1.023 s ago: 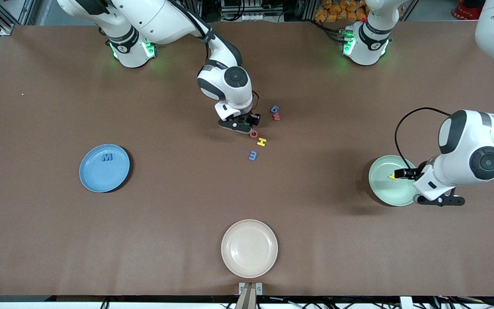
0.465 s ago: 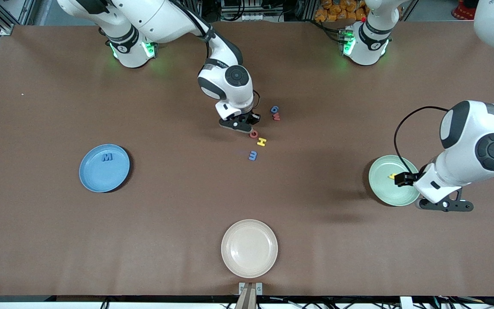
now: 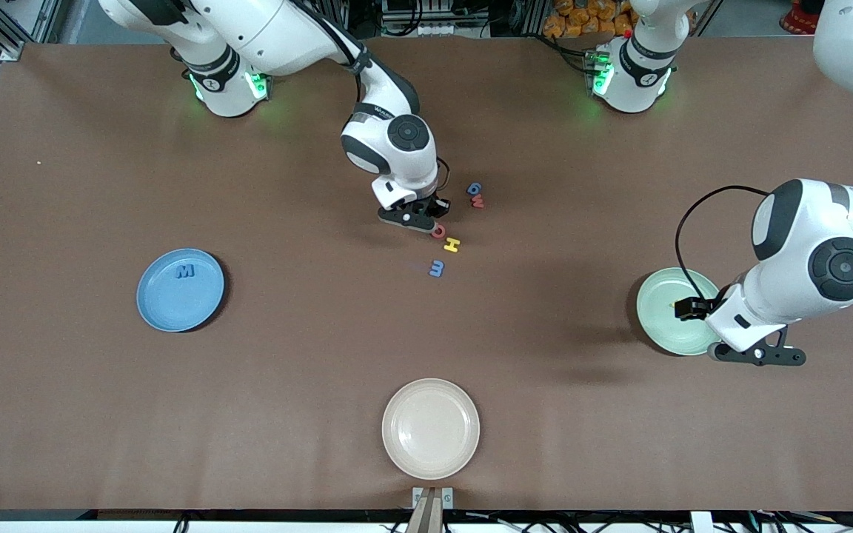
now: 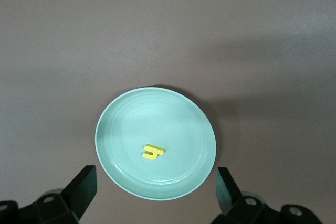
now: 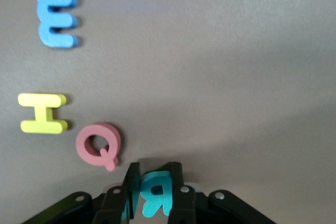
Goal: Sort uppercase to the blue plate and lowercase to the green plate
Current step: 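Drop the h on the green plate while the right gripper grasps R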
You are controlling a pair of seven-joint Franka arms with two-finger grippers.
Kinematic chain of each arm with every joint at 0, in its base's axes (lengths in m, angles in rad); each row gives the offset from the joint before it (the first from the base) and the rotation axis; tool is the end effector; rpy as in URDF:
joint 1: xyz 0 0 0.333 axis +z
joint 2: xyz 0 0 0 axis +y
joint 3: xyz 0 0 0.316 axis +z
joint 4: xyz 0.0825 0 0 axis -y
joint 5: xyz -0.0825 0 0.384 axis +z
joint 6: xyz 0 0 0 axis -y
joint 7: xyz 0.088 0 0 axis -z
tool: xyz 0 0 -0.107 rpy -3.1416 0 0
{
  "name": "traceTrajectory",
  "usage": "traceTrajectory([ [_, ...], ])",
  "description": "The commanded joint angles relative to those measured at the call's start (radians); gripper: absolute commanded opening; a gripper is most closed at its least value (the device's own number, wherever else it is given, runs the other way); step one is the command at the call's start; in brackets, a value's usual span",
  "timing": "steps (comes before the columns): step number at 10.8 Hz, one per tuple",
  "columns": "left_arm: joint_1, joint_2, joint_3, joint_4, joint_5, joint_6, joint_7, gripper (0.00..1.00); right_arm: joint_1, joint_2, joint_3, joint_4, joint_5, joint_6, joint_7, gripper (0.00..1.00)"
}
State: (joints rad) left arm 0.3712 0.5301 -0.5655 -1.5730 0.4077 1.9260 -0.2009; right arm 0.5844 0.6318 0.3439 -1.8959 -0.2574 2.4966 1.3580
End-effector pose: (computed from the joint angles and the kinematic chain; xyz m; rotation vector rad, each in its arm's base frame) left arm 0.6724 -0.0503 0.3629 -3.0234 0.1558 0.0965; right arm 0.3847 0.5011 0.1844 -3.0731 0.4445 0.0506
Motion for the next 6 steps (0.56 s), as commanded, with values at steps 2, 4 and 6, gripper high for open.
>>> traceTrajectory([
  [2, -0.005, -0.005, -0.001, 0.004, 0.002, -0.005, -0.008, 1.0, -0.098, -0.012, 0.052, 0.034, -0.022, -0.1, -0.094, 0.18],
  [4, -0.014, -0.013, -0.004, 0.007, 0.003, -0.005, -0.009, 1.0, -0.153, -0.026, 0.053, 0.037, -0.02, -0.134, -0.199, 0.17],
  [6, -0.043, -0.054, -0.007, 0.013, 0.01, -0.007, -0.026, 1.0, -0.239, -0.04, 0.053, 0.044, -0.02, -0.177, -0.351, 0.17],
])
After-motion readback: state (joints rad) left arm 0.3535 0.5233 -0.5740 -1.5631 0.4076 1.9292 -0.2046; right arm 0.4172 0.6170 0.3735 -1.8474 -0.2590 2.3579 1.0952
